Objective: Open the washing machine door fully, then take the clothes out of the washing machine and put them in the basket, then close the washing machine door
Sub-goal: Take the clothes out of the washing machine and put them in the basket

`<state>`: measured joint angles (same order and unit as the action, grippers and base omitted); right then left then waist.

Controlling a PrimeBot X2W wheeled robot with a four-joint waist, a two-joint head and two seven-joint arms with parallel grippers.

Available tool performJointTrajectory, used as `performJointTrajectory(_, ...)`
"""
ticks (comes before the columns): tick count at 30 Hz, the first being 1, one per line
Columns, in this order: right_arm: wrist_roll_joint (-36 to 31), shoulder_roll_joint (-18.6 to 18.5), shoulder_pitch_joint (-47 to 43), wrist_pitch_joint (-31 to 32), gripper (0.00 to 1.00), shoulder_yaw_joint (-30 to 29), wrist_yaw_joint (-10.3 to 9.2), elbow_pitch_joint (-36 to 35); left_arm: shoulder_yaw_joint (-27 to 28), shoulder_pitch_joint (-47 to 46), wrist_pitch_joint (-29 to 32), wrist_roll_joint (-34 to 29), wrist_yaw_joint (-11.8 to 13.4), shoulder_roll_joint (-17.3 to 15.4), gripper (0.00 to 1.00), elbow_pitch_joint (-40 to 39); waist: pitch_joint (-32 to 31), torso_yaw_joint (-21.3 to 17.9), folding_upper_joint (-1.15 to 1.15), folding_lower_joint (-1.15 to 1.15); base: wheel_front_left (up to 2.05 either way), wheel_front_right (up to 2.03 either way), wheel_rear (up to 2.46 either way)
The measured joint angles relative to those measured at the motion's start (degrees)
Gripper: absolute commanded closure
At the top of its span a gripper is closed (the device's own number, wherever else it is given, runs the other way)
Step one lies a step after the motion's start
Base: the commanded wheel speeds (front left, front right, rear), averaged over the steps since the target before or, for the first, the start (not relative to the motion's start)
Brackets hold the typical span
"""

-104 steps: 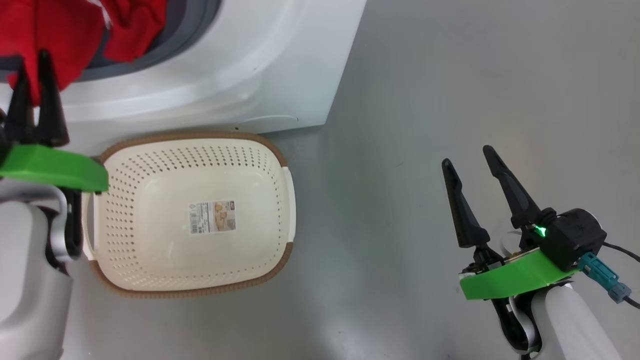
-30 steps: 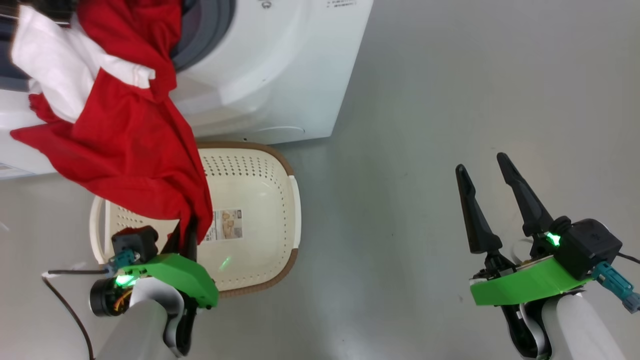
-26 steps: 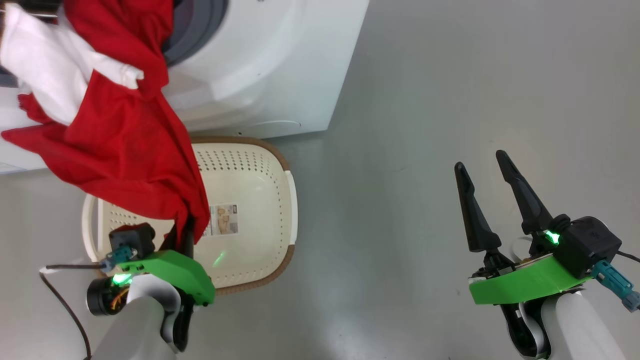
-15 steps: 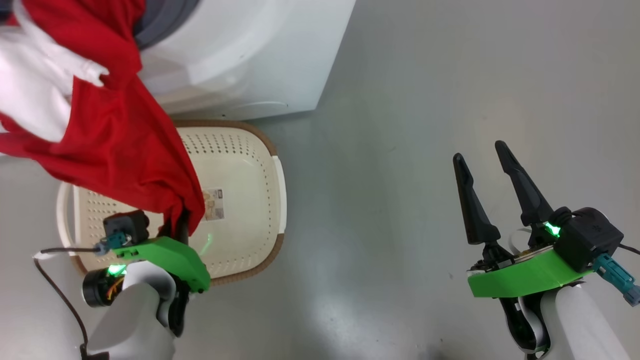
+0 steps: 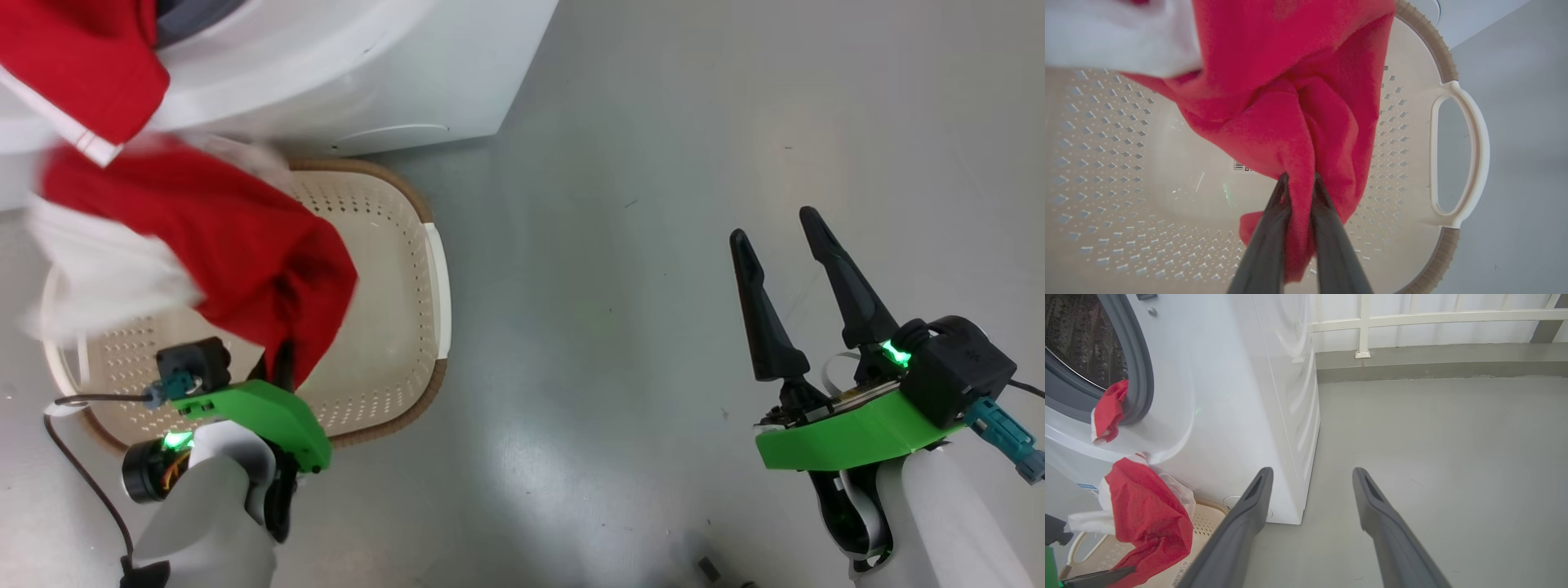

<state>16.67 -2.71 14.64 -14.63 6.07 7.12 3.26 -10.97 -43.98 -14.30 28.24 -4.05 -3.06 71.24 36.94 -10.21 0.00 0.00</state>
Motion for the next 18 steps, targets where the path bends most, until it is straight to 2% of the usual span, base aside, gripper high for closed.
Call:
performJointTrajectory(5, 0.01, 0.0, 0.08, 0.0, 0.0, 0.09, 0.0, 0.04, 0.25, -0.7, 0.0, 0.18, 0.11, -0.12, 1.0, 1.49, 0.62, -0.31, 0.0, 0.0, 0.0, 0.0, 0.0)
performJointTrajectory(12, 0.08, 0.0, 0.99, 0.0, 0.0, 0.13, 0.0, 0.09, 0.49, -0.97, 0.0, 0.14, 2.12, -0.68, 1.0, 1.34, 1.16, -0.45, 0.0, 0.0, 0.0, 0.0, 0.0)
performJointTrajectory(14, 0.25, 0.0, 0.99, 0.0, 0.0, 0.13, 0.0, 0.19, 0.71, -1.0, 0.0, 0.05, 2.89, -1.1, 0.44, 0.83, 1.24, -0.42, 0.0, 0.0, 0.0, 0.0, 0.0)
performJointTrajectory(15, 0.35, 0.0, 0.99, 0.0, 0.0, 0.13, 0.0, 0.23, 0.71, -1.03, 0.0, -0.02, 3.09, -1.27, 0.44, 0.62, 1.27, -0.39, 0.0, 0.0, 0.0, 0.0, 0.0)
performJointTrajectory(16, 0.41, 0.0, 0.99, 0.0, 0.0, 0.13, 0.0, 0.29, 0.71, -1.05, 0.0, -0.04, 3.14, -1.41, 0.0, 0.42, 1.28, -0.37, 0.0, 0.0, 0.0, 0.0, 0.0)
performJointTrajectory(18, 0.42, 0.0, 0.99, 0.0, 0.0, 0.14, 0.0, 0.34, 0.77, -1.08, 0.0, -0.12, 3.71, -1.45, 0.0, 0.12, 1.23, -0.3, 0.0, 0.0, 0.0, 0.0, 0.0)
